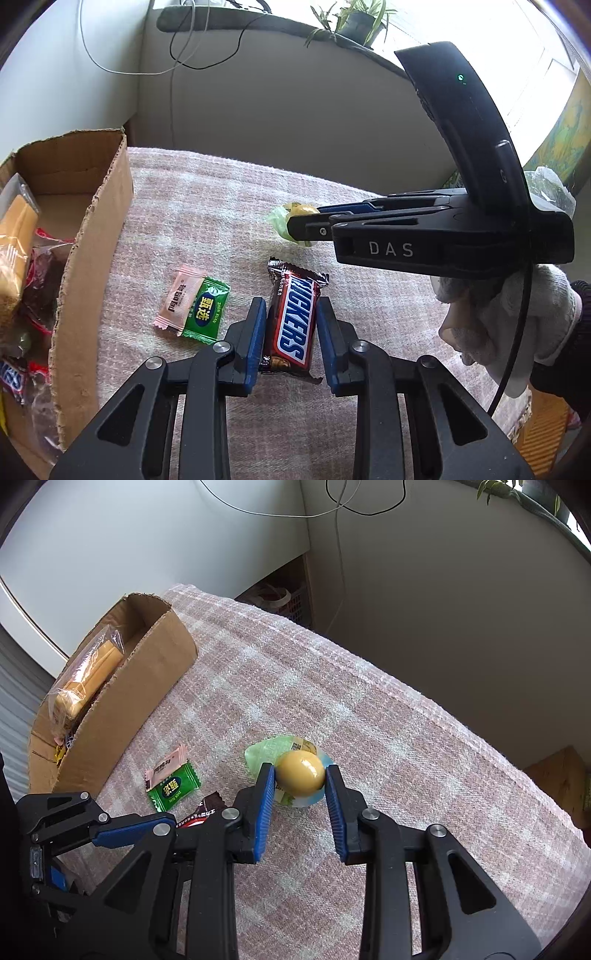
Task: Organize snacks
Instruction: 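Carry both snacks into the cardboard box and open both tools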
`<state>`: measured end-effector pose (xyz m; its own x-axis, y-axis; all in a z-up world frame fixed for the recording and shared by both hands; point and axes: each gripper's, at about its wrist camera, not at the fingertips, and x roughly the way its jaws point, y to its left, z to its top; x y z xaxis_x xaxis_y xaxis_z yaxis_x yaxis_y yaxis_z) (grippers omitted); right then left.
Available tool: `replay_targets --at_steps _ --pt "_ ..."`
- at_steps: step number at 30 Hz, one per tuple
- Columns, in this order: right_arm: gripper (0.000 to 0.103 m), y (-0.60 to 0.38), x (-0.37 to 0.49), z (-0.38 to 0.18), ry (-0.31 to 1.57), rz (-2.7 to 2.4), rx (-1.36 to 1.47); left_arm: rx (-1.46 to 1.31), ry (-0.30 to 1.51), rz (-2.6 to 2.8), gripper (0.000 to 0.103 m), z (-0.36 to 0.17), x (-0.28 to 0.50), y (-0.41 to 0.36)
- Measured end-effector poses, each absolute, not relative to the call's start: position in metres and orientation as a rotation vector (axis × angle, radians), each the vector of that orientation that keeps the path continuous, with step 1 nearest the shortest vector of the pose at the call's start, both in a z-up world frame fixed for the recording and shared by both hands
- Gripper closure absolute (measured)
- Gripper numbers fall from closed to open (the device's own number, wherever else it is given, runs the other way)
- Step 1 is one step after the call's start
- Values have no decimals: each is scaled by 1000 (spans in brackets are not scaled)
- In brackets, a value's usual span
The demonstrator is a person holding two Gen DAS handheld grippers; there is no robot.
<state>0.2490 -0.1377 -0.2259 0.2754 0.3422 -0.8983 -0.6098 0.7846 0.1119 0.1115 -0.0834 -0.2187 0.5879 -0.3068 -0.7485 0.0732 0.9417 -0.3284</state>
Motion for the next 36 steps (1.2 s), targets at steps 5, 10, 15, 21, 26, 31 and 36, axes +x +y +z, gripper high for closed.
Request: replay_targets --at_steps 5,10,15,21,26,31,36 --pt "74 -133 242 -206 1094 670 -264 -302 880 -233 77 -202 101 -78" --pt "74 -110 238 -183 1064 699 -265 -320 839 -215 77 -173 85 -50" --pt "74 -77 234 -165 1047 725 -268 -327 816 -174 77 -157 71 -18" --pt "74 -34 235 -159 1047 748 -285 -337 812 -112 77 -152 48 24" --pt "74 -3 236 -162 1059 755 -302 -347 817 -65 77 -153 38 57" --pt "74 19 237 -169 1082 751 -323 -358 827 -25 77 -159 24 83" --pt "74 35 237 -177 1103 746 -355 -373 843 19 77 -170 11 103"
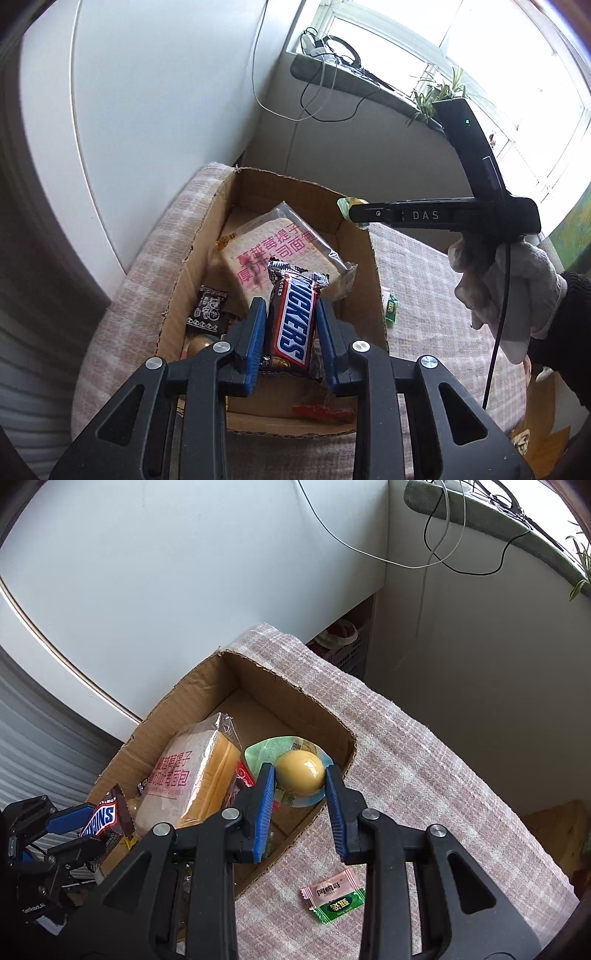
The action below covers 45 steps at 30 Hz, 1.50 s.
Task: Organize snacks
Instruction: 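Carry both snacks into the cardboard box and open both tools, then move both open tools back toward the pink and green wrapped candies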
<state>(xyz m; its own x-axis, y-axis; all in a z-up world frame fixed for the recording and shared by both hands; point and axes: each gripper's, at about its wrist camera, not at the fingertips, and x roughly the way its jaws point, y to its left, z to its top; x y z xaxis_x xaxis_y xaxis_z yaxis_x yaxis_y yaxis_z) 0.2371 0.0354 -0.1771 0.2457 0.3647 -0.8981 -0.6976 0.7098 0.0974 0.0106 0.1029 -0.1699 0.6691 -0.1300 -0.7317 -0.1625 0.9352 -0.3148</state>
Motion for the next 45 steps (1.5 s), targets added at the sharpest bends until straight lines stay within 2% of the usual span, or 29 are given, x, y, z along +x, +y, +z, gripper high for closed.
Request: replay_targets --at_steps 10,15,20,34,45 --pt "74 51 235 -184 1127 747 -376 -396 864 61 77 -179 5 117" --pt "70 54 233 -181 1121 744 -380 -389 875 76 77 -181 8 119" --pt "57 51 234 -177 1109 742 -362 -393 873 85 74 -180 10 120" --pt "57 -4 236 -171 1132 694 -275 -391 833 86 73 -167 9 116" --pt "57 -65 229 -188 1192 644 -201 -362 818 16 73 -156 13 87"
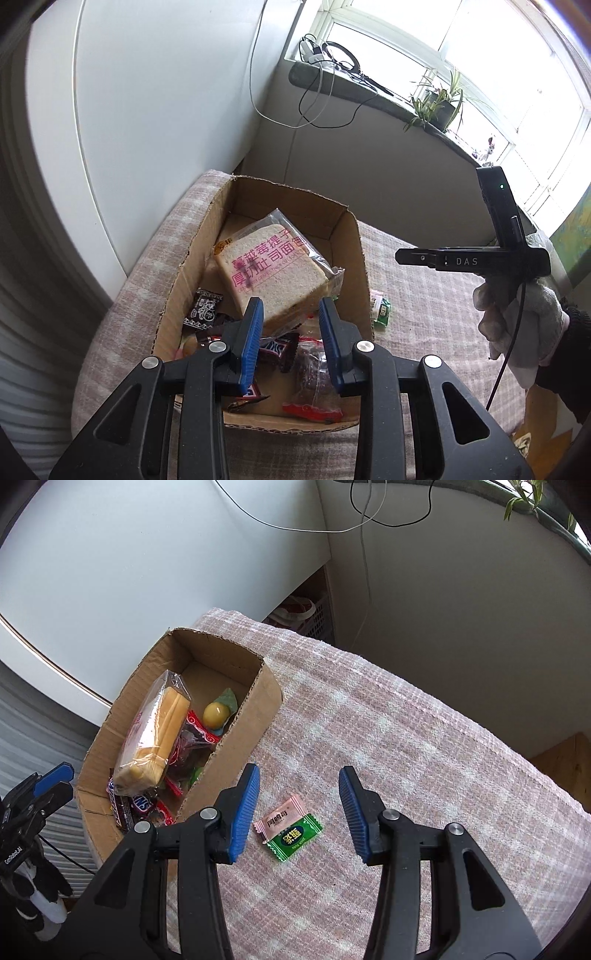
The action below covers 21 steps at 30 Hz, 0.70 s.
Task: Organize snacks
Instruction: 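Move both open tools back toward the pink and green wrapped candies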
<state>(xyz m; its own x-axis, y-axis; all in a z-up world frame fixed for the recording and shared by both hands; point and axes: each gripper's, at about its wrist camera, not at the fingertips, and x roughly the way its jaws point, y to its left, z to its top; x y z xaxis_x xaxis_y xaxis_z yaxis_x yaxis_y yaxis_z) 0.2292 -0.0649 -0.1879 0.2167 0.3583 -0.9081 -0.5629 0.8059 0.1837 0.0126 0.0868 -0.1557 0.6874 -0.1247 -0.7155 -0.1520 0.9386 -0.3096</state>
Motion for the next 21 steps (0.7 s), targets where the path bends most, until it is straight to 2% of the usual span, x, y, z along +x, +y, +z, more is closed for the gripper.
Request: replay_targets --at_steps 3,4,7,8,15,21 --pt "57 -71 229 -198 1222 667 -200 -355 818 -7 73 -153 15 75" --pt "60 -71 229 -201 1230 681 -200 -352 817 -12 73 -151 15 72" --pt "83 -63 231 -207 1248 729 -234 -351 819 -23 73 -150 15 63" --pt "87 -57 230 -210 1250 747 -257 -352 821 -27 73 -150 14 61" --pt "88 -24 232 -234 1283 832 -394 -359 822 -18 73 -151 10 51" --pt "88 -21 235 -243 1299 859 -402 -367 828 -24 73 -152 10 42"
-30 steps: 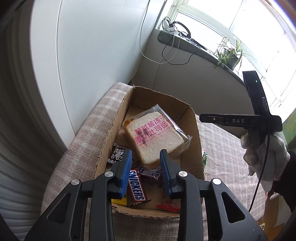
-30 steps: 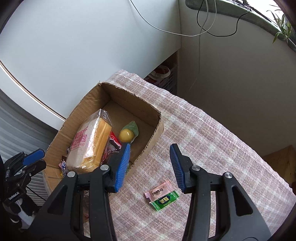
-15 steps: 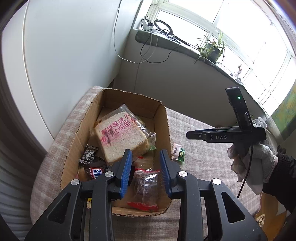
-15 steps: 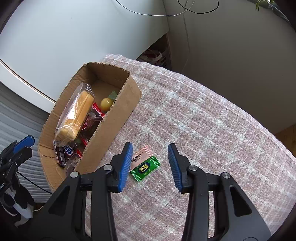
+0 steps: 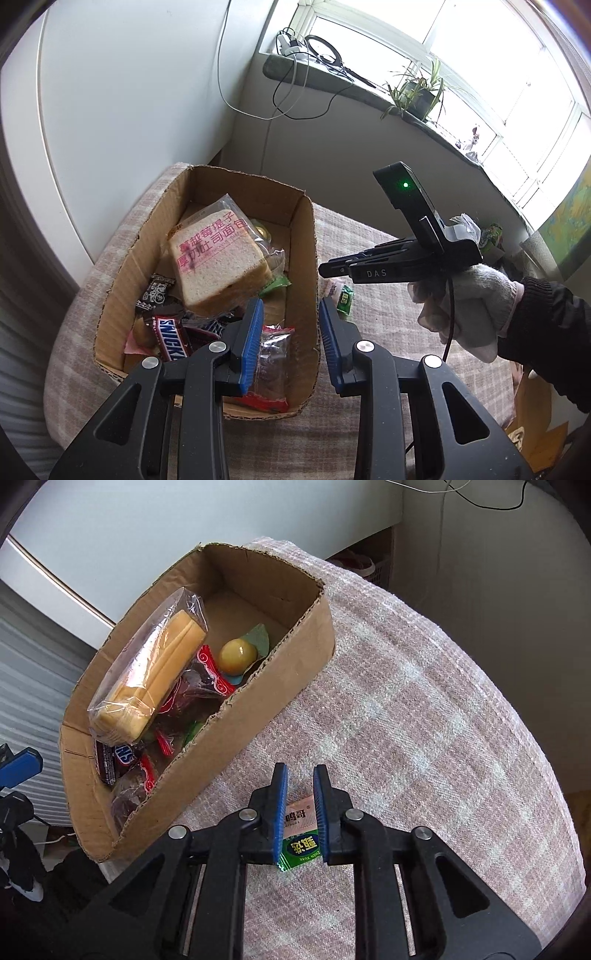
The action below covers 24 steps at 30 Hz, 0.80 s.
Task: Organize snacks
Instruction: 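Move both open tools back toward the pink and green wrapped candies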
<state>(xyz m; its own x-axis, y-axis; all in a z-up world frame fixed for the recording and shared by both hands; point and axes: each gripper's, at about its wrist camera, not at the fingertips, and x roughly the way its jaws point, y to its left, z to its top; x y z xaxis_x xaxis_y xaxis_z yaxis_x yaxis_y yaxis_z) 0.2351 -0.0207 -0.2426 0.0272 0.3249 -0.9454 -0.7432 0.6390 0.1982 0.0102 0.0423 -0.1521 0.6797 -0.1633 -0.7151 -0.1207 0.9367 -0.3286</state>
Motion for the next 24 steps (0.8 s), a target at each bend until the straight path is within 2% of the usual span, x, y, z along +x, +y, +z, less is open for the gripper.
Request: replay_targets --at_steps 16,24 --pt "88 -38 247 -245 1268 975 -445 -347 871 -152 73 -182 32 -44" --pt "88 -17 246 -251 1272 1062 -540 -338 886 -133 73 -187 27 -51"
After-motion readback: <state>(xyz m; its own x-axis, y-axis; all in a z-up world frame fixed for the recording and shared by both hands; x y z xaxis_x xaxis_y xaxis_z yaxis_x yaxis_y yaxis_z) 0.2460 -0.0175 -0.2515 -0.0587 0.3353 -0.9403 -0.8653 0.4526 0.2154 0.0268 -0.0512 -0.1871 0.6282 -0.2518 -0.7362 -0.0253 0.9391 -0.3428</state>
